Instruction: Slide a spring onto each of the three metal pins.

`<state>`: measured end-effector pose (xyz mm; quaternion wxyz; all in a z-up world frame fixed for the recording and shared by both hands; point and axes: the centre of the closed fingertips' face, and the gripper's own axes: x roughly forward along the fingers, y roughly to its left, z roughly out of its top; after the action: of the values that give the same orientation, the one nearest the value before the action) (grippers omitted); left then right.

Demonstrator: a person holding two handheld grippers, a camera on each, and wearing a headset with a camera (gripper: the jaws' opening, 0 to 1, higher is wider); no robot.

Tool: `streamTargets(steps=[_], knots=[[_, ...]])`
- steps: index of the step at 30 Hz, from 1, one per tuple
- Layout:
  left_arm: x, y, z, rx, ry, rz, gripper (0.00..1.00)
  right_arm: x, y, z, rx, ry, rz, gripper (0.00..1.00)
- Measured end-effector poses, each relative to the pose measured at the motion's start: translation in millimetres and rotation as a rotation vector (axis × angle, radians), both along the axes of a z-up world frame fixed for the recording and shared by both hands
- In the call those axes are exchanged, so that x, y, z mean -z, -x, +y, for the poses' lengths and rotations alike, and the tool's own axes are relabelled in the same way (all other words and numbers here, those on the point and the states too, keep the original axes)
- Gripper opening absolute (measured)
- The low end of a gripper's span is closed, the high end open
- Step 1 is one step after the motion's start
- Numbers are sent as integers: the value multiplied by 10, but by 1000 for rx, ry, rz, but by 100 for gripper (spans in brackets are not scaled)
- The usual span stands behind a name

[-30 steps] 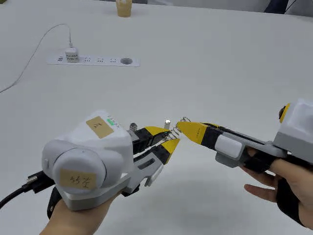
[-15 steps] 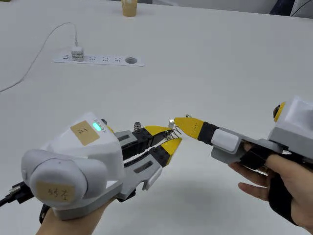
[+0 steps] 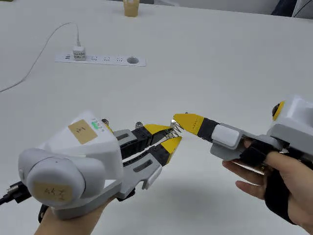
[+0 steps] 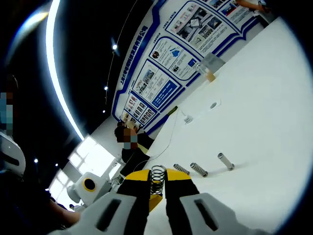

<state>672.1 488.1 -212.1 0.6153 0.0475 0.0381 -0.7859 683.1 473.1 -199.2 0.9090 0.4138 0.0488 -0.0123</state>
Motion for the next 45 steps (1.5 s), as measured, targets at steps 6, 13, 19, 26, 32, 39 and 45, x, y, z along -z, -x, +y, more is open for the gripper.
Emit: streamTargets(steps=[6,13,19,26,32,39,45], knots=[[33,-25,-3,-12,-32,13,11,-4,-35,27,-11,55,6,11],[117,-73,11,-22,-84,26,12,8,-79,25,-16,153,28,11],[219,-114,83,-32,-134,16,16,36,-77,-83,23,198,51,11],[318,-229,191,-60,-170,-2,21,53,-83,-242,56,334,103,11],[391,-346,259,-106,-196,-13,31,80,-104,-321,64,426,144,11],[452,-399,330,-127,-214,-17,39,135,-170,-422,64,549,187,11],[479,-479,389,-156,-224,-9,48,156,-246,-502,66,590,190,12]])
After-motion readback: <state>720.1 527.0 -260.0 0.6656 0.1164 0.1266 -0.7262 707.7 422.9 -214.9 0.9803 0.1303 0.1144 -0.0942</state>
